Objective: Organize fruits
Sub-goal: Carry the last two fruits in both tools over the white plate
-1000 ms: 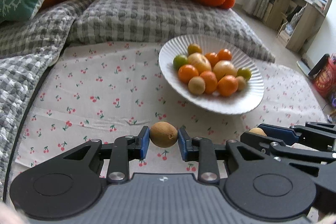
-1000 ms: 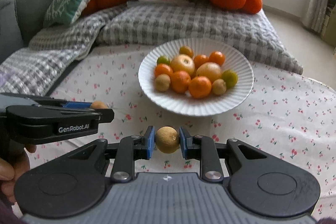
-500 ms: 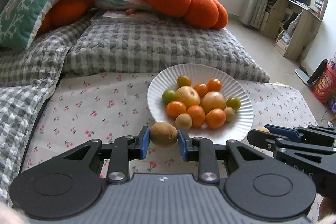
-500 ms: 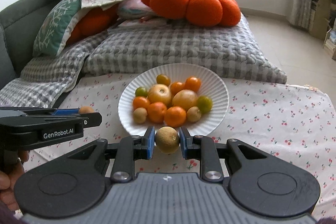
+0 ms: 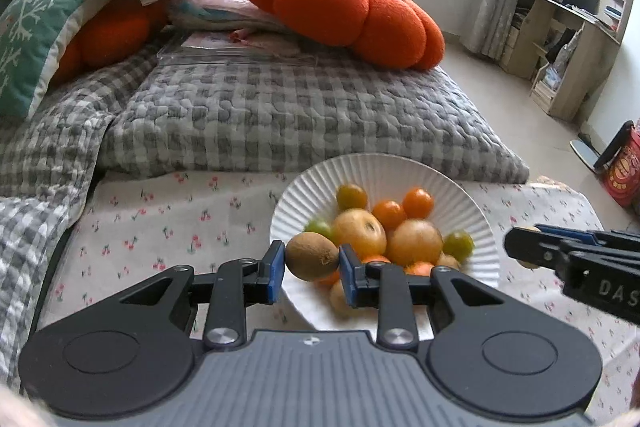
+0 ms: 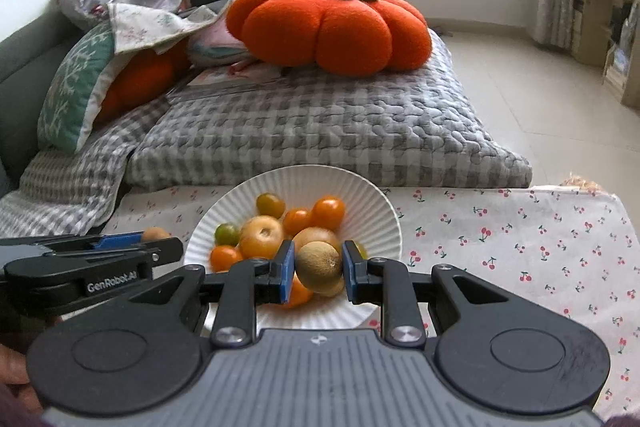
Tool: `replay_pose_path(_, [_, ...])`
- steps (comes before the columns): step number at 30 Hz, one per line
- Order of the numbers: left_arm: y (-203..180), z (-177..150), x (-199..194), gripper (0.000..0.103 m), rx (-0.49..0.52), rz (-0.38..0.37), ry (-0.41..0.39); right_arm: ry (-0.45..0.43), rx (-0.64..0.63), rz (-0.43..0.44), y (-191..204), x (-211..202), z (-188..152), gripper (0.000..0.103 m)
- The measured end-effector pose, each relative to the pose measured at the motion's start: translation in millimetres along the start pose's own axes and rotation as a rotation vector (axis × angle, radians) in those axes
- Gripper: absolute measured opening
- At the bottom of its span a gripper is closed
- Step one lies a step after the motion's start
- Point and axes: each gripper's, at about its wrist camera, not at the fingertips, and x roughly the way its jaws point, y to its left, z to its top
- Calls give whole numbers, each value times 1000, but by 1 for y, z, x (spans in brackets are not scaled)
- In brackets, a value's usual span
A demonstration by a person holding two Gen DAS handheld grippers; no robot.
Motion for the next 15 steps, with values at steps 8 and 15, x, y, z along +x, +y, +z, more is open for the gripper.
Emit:
replay_pose_path(8, [11, 19, 25, 23, -40, -71, -6, 10, 113, 23, -29, 27, 15, 22])
replay_pose_path(15, [0, 24, 53, 23, -28, -97, 19, 42, 115, 38, -30, 52, 15, 22])
